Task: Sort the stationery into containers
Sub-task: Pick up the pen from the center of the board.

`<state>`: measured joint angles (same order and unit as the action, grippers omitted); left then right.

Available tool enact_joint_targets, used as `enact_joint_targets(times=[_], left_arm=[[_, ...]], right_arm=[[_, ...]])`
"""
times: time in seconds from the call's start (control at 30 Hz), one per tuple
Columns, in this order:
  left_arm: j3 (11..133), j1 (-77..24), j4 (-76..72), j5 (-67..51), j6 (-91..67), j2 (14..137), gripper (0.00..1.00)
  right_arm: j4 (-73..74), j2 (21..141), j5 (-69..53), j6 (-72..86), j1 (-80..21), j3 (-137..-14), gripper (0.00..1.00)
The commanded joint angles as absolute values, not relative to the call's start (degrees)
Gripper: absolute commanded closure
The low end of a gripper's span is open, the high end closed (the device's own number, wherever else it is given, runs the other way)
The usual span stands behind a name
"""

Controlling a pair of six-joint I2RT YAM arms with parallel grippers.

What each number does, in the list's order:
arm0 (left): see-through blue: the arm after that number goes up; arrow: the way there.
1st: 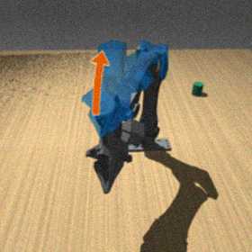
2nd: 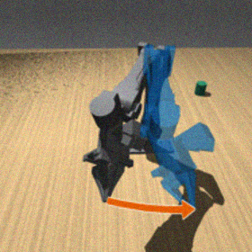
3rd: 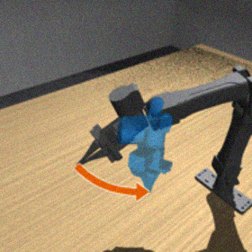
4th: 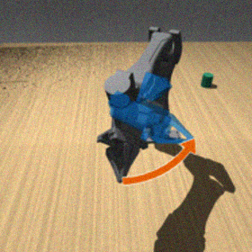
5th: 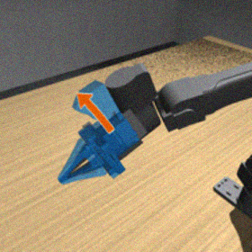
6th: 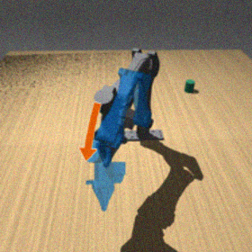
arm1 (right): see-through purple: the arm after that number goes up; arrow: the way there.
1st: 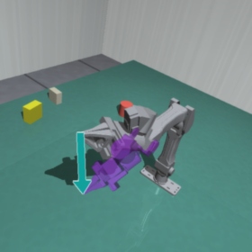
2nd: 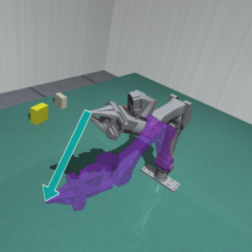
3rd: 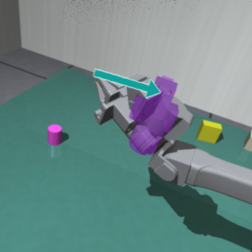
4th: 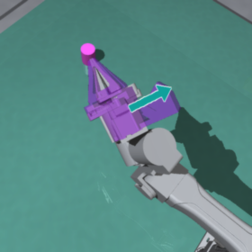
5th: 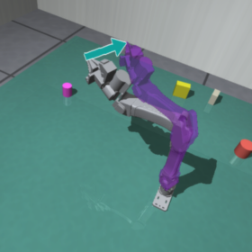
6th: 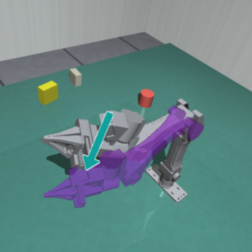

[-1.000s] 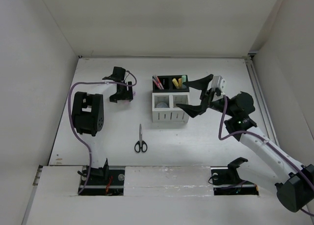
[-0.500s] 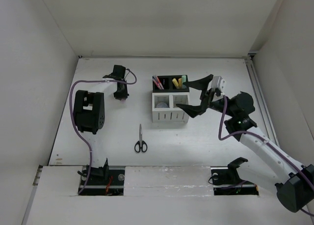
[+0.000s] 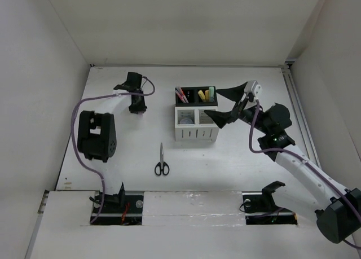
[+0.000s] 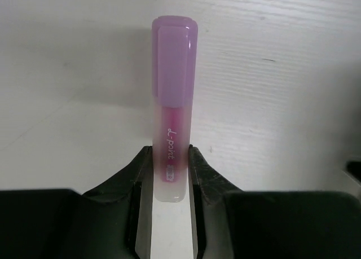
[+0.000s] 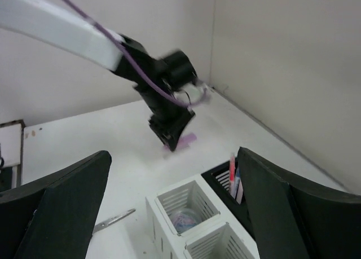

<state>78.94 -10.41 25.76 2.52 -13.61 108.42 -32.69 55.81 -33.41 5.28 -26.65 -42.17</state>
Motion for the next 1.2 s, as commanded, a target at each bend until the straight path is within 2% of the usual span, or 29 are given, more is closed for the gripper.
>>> enact_joint_targets(times=[0.0,0.23,0.33,0.53,0.8,1.0,1.13,1.17], left_arm=[[77.71,-13.52,27.77,4.64,-15.47,91.43,1.00],[64.54,-34.70,25.23,15.55,-17.22,67.08,1.00],[60.22,-36.47,22.87,12.67,-17.23,58.38,1.00],[56.96,-36.47,16.71,-0.95,-13.36,45.82,1.00],[55.46,-36.47,14.85,-4.31,-12.74,41.40,1.00],[55.46,-36.47,14.33,-5.01,-12.22,40.87,1.00],[55.46,-36.47,14.33,-5.54,-12.22,40.87,1.00],[55.46,-36.47,14.33,-5.54,-12.22,40.35,1.00]], right_arm=[[-32.43,58.09,-29.18,11.15,-24.96,-44.73,0.00],[-37.86,62.92,-28.13,22.98,-25.14,-49.38,0.02],[-41.47,65.56,-27.51,31.08,-26.98,-50.62,0.04],[-46.24,70.82,-20.23,36.21,-36.02,-55.97,0.05],[-41.84,80.41,-9.33,36.21,-46.40,-63.10,0.14],[-40.35,86.74,-8.17,36.21,-50.00,-68.10,0.15],[-38.94,88.76,-6.95,36.21,-51.15,-70.39,0.23],[-38.24,89.55,-6.94,35.60,-51.67,-70.40,0.28]])
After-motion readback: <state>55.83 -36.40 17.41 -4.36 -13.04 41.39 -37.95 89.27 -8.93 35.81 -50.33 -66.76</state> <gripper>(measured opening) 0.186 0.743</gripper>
